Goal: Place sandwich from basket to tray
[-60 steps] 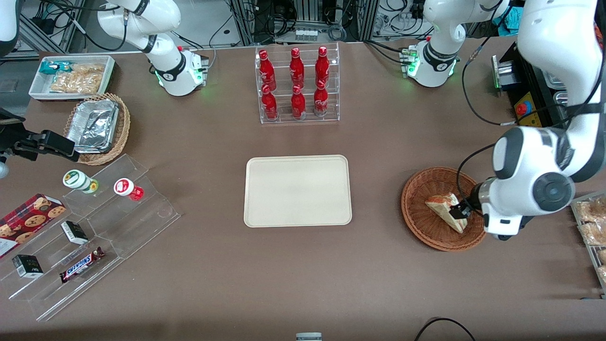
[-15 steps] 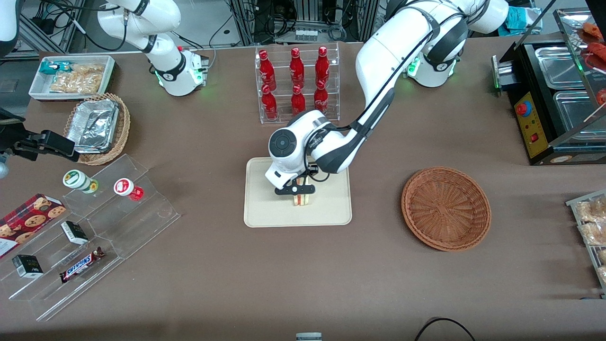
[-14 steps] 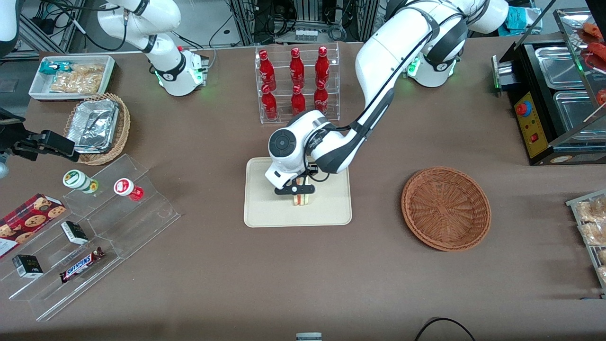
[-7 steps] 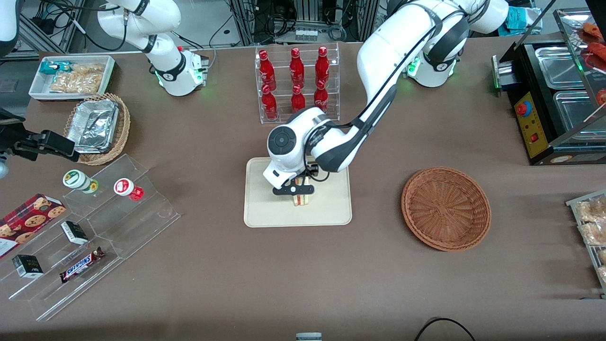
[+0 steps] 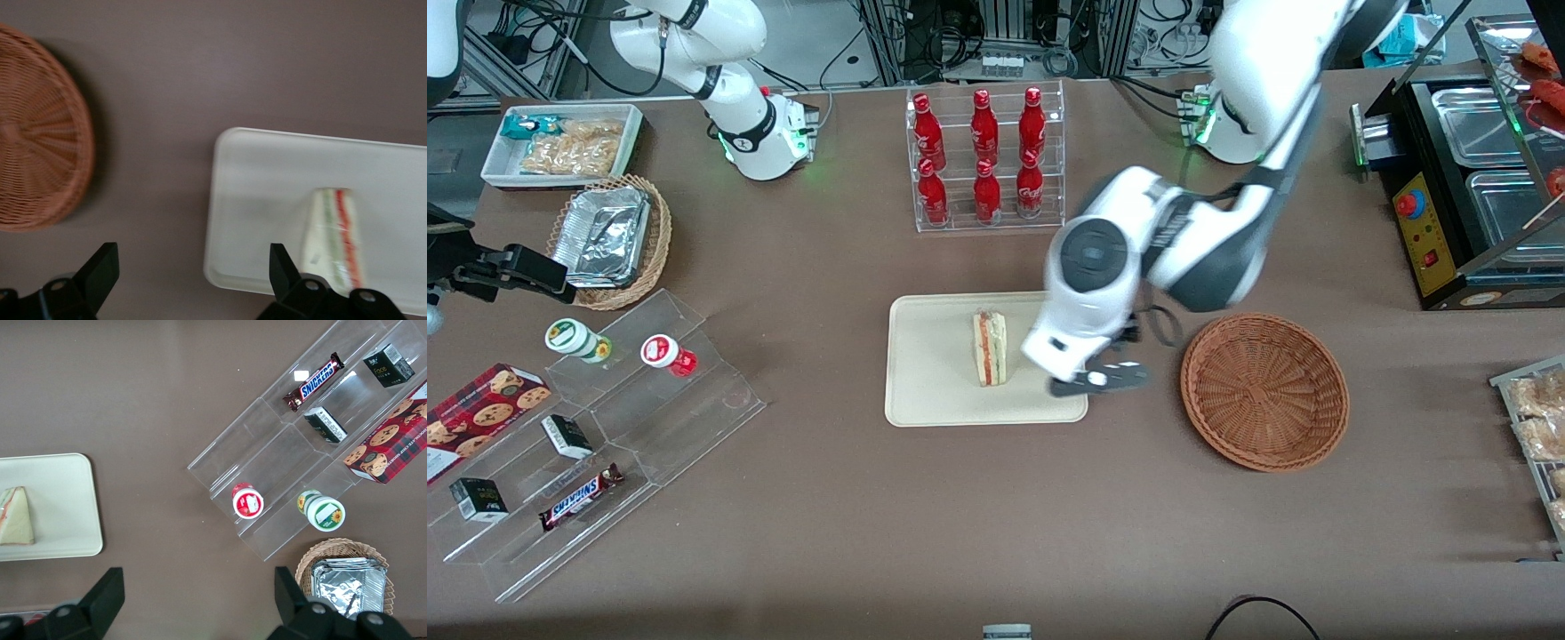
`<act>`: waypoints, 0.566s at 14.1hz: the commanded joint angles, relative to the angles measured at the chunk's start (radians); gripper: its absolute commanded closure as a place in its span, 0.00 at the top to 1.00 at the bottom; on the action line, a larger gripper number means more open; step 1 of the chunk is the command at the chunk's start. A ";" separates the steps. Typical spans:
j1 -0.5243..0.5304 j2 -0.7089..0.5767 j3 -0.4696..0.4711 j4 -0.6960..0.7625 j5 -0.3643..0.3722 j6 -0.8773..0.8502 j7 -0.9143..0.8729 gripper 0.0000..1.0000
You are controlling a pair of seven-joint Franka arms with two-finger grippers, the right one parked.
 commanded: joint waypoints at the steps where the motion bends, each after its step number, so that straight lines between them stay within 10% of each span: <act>1: 0.103 -0.165 -0.008 -0.204 -0.002 0.006 0.087 0.99; 8: 0.260 -0.382 -0.008 -0.247 0.001 -0.148 0.150 0.99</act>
